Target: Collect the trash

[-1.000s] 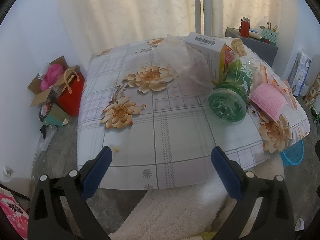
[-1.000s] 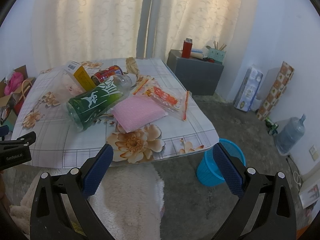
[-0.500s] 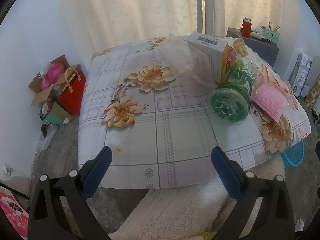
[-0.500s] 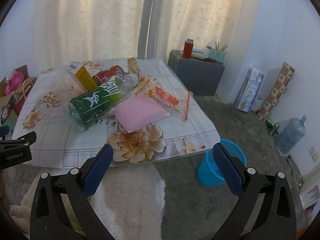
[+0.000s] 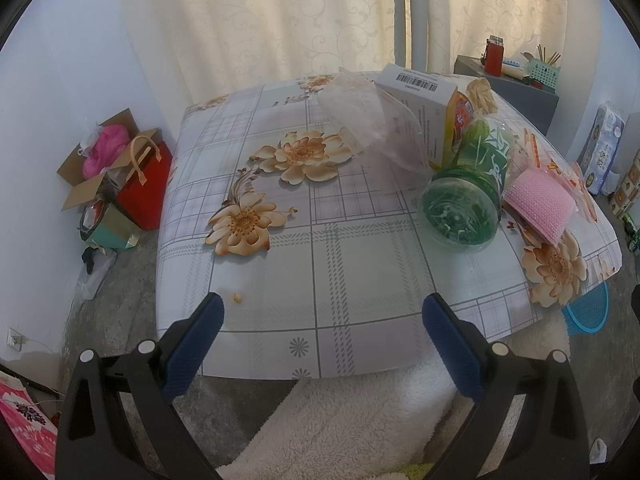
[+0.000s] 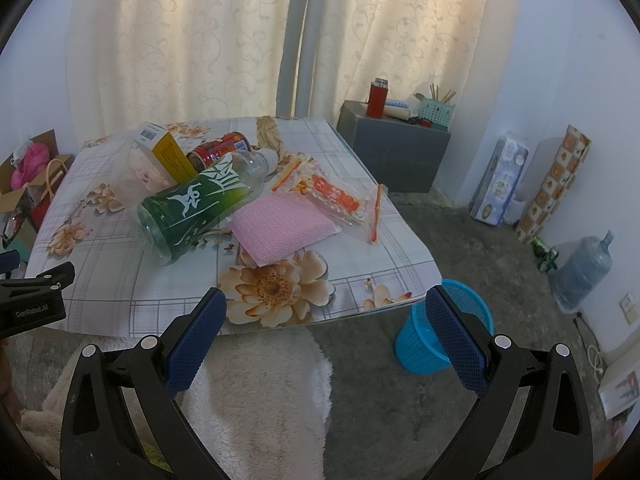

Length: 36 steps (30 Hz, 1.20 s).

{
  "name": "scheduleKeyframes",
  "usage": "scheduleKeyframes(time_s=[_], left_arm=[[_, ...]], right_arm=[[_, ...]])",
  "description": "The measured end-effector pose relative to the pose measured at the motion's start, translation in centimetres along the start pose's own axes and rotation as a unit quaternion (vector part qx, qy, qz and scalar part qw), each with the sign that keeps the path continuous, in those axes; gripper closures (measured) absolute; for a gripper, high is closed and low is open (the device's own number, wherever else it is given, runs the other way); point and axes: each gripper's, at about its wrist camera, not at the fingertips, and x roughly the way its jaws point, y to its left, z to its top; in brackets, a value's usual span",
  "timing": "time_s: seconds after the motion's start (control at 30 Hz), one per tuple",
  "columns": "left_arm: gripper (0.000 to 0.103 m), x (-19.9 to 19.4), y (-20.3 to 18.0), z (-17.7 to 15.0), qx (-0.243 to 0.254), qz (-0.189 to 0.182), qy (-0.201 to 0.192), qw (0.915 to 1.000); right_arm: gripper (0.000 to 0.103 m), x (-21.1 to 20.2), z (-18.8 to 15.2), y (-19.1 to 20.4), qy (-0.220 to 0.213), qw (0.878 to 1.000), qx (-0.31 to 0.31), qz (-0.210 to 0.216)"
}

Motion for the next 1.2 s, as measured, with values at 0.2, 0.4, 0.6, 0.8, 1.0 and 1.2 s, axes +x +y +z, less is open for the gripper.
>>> scheduleKeyframes(time_s=[0.2,0.4,0.6,0.8,1.0,1.2], left_arm=[[0.006,0.0,0.0,0.0,0.001,0.0,0.0,1.0],[0.006,0.0,0.0,0.1,0.001,0.0,0.001,1.0],[0.006,0.0,0.1,0.0,0.001,0.0,0.001,1.0],[0.006,0.0,0.4,-0.2,-0.001,0.001,0.002,1.0],[0.006,0.1,0.6,-0.3,0.0,0.0,0.001,1.0],[0.006,0.5,0.8,0.2,0.011,-0.007,-0.005,0.9999]], right_arm=[[0.007,0.0,0.0,0.0,0.0,1.0,0.001,0.001],[0.007,0.0,0.0,0.0,0.0,1.0,0.0,0.001],[0.007,0.0,0.0,0.0,0.0,1.0,0.001,0.0],[0.007,-0.1,0.0,-0.1,0.0,1.0,0.0,0.0],[0.007,0.0,0.1,0.3,0.001,1.0,0.003,0.0],[0.007,0.5,0.5,1.1,0.007,1.0,0.01,0.0]])
